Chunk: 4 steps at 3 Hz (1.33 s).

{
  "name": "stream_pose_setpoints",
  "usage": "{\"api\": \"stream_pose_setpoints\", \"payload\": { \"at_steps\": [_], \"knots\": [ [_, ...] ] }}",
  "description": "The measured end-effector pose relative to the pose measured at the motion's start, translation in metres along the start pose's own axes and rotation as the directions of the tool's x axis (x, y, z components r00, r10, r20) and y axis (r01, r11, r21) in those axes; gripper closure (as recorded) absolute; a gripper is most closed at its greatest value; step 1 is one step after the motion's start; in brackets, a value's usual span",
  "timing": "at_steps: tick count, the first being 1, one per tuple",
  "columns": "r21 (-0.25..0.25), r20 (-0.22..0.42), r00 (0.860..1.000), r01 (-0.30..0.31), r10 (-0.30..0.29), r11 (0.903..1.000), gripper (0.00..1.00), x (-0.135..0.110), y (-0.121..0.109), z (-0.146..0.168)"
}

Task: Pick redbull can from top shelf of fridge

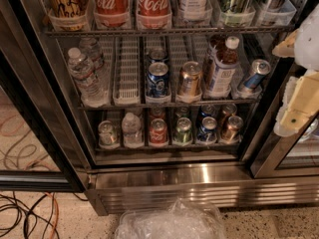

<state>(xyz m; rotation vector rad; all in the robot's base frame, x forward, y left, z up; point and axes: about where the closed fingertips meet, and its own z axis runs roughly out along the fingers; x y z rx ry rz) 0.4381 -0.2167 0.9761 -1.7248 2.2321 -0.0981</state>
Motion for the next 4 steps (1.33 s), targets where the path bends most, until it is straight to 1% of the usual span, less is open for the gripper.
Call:
{"api": "stream_pose_setpoints", "payload": {
  "at_steps": [1, 2, 3, 4],
  "knots": [
    [0.0, 0.0, 1.0, 0.0, 0.0, 1.0, 0.0, 0.0, 0.0, 0.0],
    [0.042, 0.07, 0.996, -0.065, 0.062, 0.997, 0.0, -0.004, -0.013, -0.009],
    [0.073, 0.218, 0.959, -0.2, 0.18, 0.9771, 0.0, -0.004, -0.034, -0.017],
    [0.049, 0.394, 0.873, -0.331, 0.286, 0.9425, 0.0, -0.008, -0.051, -0.02]
  ]
}}
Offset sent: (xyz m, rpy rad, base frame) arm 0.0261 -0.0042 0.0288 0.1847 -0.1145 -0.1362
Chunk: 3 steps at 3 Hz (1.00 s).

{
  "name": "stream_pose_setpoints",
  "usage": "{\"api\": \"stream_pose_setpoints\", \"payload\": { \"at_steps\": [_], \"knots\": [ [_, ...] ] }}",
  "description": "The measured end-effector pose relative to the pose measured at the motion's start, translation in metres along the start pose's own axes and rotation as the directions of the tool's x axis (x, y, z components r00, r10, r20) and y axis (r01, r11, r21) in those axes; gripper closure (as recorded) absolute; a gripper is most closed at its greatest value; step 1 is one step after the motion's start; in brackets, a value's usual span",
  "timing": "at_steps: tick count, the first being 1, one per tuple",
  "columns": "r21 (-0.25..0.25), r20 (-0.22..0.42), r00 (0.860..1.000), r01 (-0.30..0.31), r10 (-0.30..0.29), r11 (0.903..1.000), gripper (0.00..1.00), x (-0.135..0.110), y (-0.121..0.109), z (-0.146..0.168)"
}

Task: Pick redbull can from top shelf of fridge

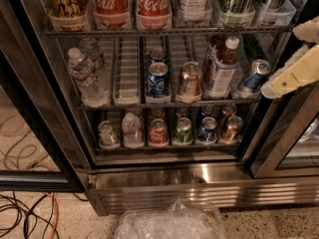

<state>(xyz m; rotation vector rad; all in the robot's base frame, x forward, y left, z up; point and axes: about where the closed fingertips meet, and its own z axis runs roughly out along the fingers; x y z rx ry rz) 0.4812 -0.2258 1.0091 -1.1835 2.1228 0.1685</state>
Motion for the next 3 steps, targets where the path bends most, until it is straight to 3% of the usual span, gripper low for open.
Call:
{"api": "stream_pose_setpoints", "payload": {
  "at_steps": [1, 2, 3],
  "knots": [
    [-0.009, 0.044, 0.999, -0.011, 0.012, 0.9999, 0.0, -0.011, 0.004, -0.003],
    [-0.009, 0.044, 0.999, -0.011, 0.012, 0.9999, 0.0, -0.011, 0.004, -0.003],
    [0.01, 0.09, 0.995, -0.053, 0.052, 0.9986, 0.0, -0.024, 0.0, 0.006]
  ]
}}
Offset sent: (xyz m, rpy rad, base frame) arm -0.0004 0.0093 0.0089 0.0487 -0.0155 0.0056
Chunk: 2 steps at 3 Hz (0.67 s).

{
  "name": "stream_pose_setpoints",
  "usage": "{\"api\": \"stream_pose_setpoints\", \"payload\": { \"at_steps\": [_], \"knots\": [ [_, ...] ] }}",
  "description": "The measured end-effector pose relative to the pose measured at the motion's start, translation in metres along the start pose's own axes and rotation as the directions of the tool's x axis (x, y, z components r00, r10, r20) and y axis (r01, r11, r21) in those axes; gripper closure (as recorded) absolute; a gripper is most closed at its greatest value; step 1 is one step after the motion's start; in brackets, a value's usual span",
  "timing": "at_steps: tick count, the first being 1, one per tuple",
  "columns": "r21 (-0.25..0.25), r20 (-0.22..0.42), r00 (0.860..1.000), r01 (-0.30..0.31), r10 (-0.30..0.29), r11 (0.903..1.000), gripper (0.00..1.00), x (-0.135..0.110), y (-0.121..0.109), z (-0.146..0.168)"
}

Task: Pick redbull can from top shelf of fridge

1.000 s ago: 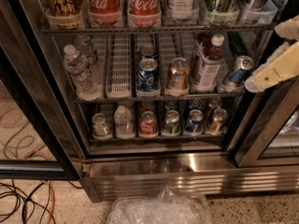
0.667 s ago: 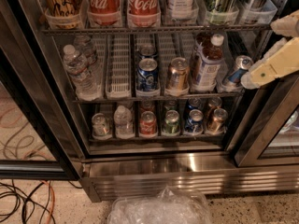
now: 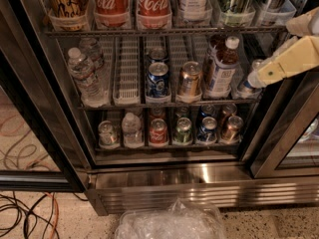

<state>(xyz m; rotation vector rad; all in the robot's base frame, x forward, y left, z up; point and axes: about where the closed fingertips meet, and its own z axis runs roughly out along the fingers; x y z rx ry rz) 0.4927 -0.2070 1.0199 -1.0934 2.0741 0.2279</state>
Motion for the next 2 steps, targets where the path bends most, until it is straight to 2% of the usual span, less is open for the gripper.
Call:
{"api": "stream_pose_setpoints", "payload": {
  "at_steps": [1, 2],
  "knots": [
    [0.034, 0.089, 0.995, -0.048, 0.045, 0.9983, 0.0, -0.0169, -0.0073, 0.0102],
    [0.034, 0.089, 0.995, -0.048, 0.045, 0.9983, 0.0, -0.0169, -0.0073, 0.0102]
  ]
}}
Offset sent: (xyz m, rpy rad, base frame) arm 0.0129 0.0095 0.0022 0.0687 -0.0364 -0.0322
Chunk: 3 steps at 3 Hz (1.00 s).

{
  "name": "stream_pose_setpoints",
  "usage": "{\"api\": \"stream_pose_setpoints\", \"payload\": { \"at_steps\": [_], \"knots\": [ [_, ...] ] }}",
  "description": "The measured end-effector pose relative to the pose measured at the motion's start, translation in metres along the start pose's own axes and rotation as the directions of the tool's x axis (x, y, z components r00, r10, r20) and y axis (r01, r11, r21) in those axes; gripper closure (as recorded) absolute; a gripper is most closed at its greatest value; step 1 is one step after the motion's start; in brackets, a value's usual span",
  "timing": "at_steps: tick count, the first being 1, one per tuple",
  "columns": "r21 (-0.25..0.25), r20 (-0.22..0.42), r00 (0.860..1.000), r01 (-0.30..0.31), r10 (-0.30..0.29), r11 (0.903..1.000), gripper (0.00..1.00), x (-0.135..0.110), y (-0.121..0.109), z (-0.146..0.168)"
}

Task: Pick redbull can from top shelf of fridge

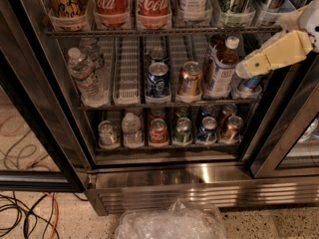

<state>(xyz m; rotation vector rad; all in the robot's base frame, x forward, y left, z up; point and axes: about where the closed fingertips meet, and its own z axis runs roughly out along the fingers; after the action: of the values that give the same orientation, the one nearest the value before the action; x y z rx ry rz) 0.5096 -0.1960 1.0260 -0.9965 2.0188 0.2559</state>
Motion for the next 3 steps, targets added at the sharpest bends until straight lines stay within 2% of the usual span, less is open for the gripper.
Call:
{"api": "stream_pose_setpoints", "payload": {
  "at_steps": [1, 2, 3],
  "knots": [
    [0.016, 0.05, 0.998, -0.024, 0.023, 0.9996, 0.0, -0.006, -0.001, 0.01],
    [0.095, 0.123, 0.991, -0.054, 0.043, 0.994, 0.0, -0.018, -0.013, 0.018],
    [0.191, 0.216, 0.975, -0.101, 0.059, 0.9763, 0.0, -0.034, -0.021, 0.012]
  ]
}}
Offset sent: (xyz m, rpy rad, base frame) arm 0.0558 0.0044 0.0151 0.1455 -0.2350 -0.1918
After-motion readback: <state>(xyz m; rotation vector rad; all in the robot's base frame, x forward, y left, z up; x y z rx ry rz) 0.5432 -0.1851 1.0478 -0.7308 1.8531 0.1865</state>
